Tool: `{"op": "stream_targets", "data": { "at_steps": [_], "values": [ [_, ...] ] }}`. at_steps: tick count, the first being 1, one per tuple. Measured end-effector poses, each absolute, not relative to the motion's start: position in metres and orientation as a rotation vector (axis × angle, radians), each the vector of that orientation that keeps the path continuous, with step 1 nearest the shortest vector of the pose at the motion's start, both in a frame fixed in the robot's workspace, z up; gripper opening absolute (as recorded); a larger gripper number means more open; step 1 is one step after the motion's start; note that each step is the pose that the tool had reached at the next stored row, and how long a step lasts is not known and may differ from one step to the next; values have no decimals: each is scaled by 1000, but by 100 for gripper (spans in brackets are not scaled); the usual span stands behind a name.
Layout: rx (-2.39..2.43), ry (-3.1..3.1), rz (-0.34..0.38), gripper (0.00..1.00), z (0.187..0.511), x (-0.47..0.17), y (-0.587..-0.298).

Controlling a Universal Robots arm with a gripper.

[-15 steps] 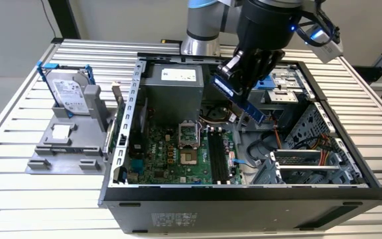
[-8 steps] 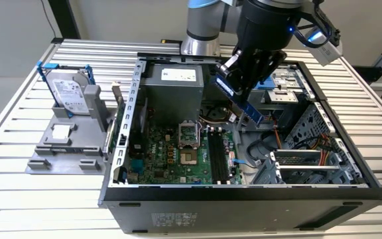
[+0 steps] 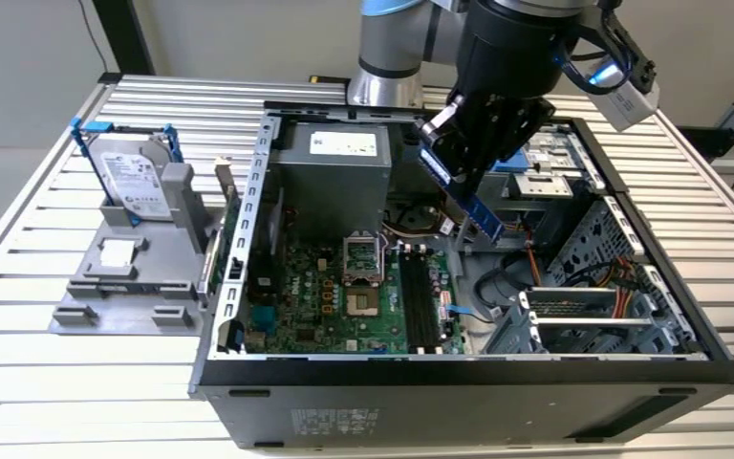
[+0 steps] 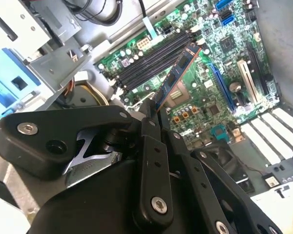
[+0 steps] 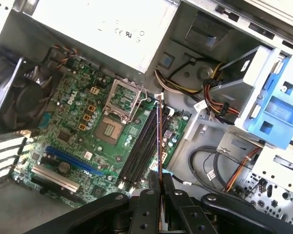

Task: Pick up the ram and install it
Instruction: 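Insert the ram into the slot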

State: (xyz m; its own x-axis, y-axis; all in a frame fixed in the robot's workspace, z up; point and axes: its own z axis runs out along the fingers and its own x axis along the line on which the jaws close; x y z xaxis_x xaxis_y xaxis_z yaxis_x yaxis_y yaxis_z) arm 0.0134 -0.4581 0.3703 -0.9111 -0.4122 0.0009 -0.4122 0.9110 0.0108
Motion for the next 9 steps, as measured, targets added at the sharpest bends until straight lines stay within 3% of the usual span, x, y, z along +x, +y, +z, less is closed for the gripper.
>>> {"op": "stream_targets", "data": {
  "at_steps": [9],
  "values": [
    [562,-3088,-16,0,370,16,-458]
  ]
}}
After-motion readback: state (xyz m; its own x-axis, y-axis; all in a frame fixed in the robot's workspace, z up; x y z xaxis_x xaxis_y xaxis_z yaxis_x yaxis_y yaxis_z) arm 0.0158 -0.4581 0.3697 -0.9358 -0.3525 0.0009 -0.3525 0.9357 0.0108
